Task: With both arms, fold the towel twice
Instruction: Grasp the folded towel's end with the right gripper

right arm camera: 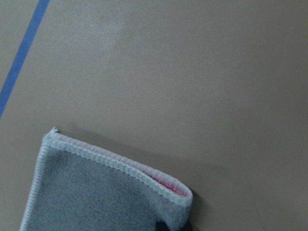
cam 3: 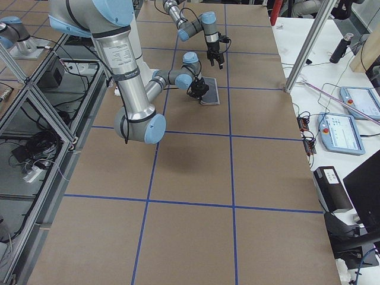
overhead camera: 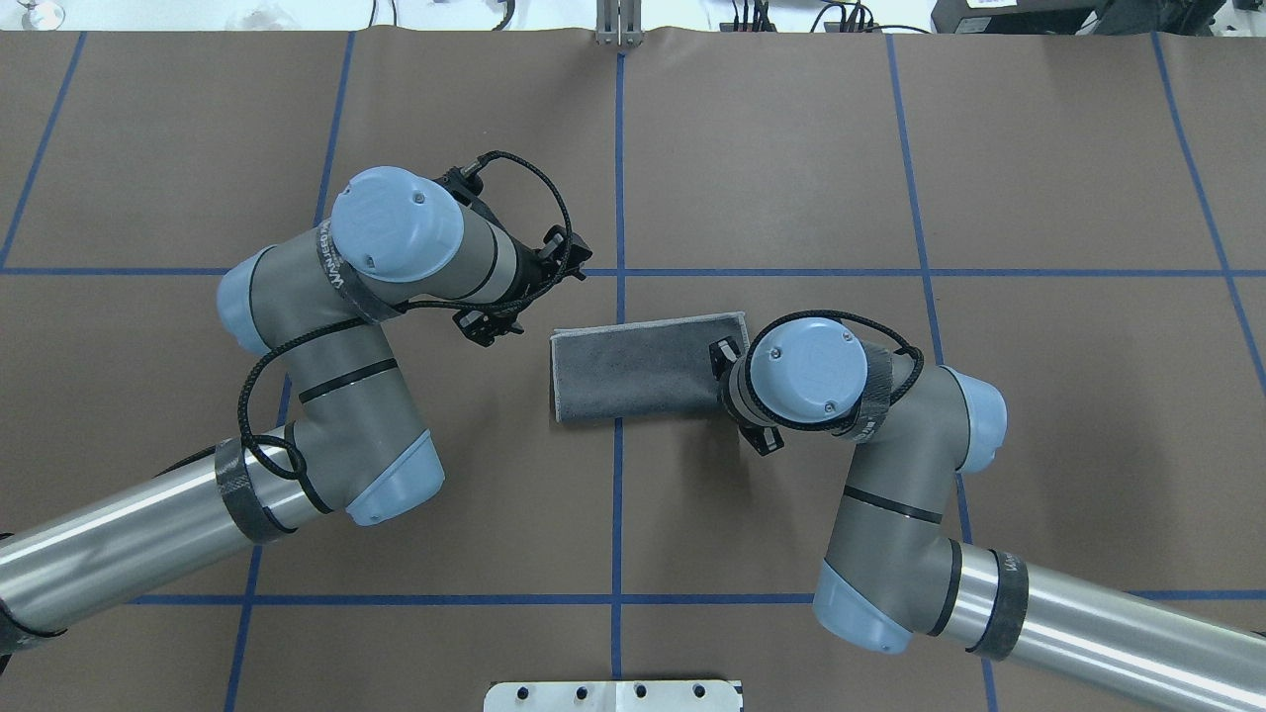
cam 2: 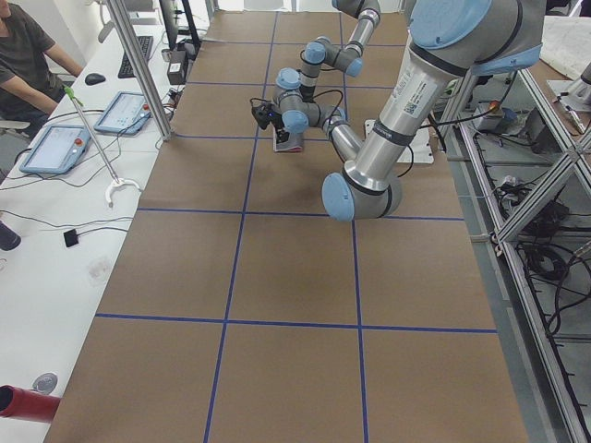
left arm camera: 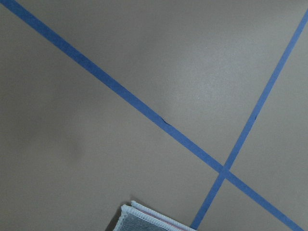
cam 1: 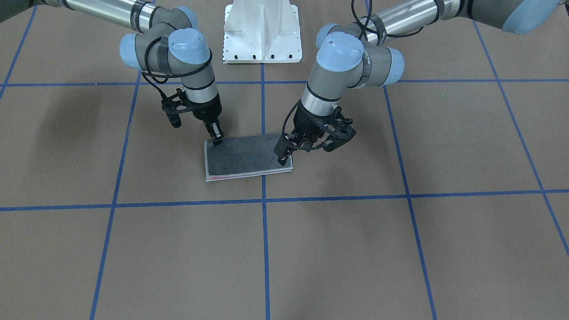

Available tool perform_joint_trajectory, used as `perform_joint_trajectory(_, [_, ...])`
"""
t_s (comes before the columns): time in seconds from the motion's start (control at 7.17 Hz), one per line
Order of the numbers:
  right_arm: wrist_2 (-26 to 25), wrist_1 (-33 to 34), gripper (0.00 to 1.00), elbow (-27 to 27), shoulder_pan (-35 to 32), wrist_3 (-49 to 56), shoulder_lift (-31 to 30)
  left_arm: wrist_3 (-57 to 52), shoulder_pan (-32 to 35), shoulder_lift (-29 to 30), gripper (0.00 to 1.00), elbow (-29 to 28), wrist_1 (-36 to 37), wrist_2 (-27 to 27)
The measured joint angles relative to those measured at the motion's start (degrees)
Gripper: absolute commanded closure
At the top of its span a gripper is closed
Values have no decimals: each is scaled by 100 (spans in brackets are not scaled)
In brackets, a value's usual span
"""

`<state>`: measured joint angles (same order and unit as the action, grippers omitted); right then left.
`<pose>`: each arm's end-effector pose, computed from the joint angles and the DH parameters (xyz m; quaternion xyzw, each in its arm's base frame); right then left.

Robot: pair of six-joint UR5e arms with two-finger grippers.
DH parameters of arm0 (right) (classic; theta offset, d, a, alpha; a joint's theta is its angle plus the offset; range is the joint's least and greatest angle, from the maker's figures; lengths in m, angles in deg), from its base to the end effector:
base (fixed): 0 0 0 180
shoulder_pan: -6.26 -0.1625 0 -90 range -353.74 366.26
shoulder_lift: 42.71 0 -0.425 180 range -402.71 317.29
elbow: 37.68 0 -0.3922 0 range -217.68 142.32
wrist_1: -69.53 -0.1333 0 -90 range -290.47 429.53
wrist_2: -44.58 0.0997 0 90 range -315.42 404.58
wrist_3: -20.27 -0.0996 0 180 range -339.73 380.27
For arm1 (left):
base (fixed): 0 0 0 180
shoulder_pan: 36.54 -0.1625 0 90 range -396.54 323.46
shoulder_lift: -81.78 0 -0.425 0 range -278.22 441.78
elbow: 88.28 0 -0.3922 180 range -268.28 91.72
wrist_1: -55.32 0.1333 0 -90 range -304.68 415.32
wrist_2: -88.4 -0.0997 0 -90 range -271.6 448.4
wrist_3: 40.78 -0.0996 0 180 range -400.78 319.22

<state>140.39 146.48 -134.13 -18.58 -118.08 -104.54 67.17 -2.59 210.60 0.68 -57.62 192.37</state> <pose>-0.5506 -0.3907 0.3074 -0.1276 -0.3857 0.5282 0.7457 0.5275 -0.4868 0.2137 -0.0341 0.5114 -0.3195 0.7970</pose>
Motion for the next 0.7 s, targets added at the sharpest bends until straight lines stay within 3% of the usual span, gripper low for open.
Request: perform_joint_trajectory(0.7, [55, 314, 100, -853, 379, -66, -287, 40, 31, 33, 1, 194, 2, 201])
